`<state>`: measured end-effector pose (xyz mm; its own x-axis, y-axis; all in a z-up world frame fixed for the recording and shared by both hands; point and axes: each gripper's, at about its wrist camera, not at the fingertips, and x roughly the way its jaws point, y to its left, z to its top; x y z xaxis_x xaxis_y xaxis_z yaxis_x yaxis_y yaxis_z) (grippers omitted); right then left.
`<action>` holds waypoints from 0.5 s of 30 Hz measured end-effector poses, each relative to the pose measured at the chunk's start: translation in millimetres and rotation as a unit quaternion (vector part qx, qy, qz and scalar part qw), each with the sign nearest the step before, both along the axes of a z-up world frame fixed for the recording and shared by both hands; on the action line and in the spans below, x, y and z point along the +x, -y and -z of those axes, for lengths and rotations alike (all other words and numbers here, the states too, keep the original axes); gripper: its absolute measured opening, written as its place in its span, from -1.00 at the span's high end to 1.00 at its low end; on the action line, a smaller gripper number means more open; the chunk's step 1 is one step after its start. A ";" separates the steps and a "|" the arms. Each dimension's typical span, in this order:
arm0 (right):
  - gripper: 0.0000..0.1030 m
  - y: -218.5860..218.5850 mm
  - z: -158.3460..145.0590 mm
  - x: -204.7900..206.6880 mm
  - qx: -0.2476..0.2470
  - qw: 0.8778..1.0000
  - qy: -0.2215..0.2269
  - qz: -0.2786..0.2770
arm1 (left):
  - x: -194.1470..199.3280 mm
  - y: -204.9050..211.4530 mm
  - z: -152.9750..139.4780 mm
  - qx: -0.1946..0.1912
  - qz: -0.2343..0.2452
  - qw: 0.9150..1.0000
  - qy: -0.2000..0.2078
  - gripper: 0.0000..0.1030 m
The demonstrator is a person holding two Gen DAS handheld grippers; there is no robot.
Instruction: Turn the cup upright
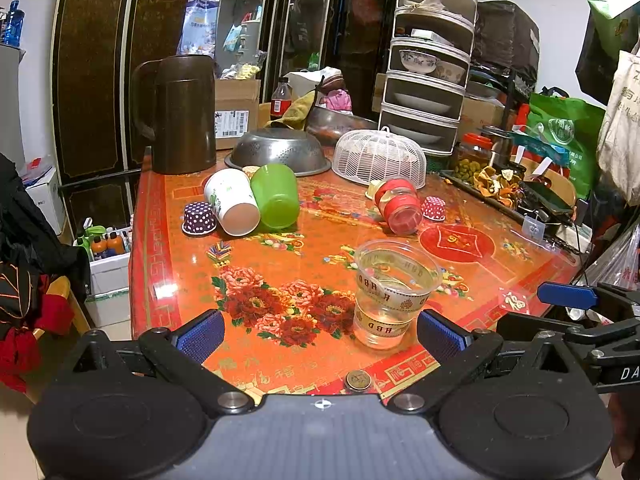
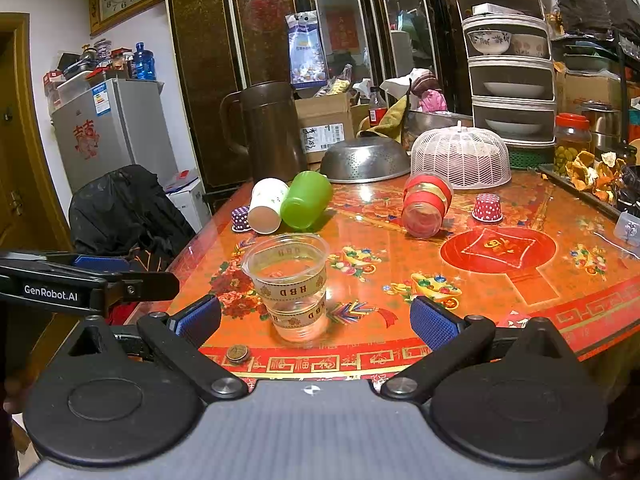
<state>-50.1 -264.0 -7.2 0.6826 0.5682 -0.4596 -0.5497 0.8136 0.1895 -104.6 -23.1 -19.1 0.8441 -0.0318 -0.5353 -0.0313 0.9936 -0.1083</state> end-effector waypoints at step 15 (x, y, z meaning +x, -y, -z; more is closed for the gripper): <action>-0.98 -0.3 1.7 -0.4 0.000 1.000 -0.002 -0.001 | -2.1 2.7 2.2 0.015 0.001 1.000 0.014 -1.00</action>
<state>-50.5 -263.7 -8.9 0.6801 0.5694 -0.4619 -0.5507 0.8126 0.1909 -106.8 -25.8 -21.2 0.8588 -0.0172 -0.5120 -0.0271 0.9965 -0.0788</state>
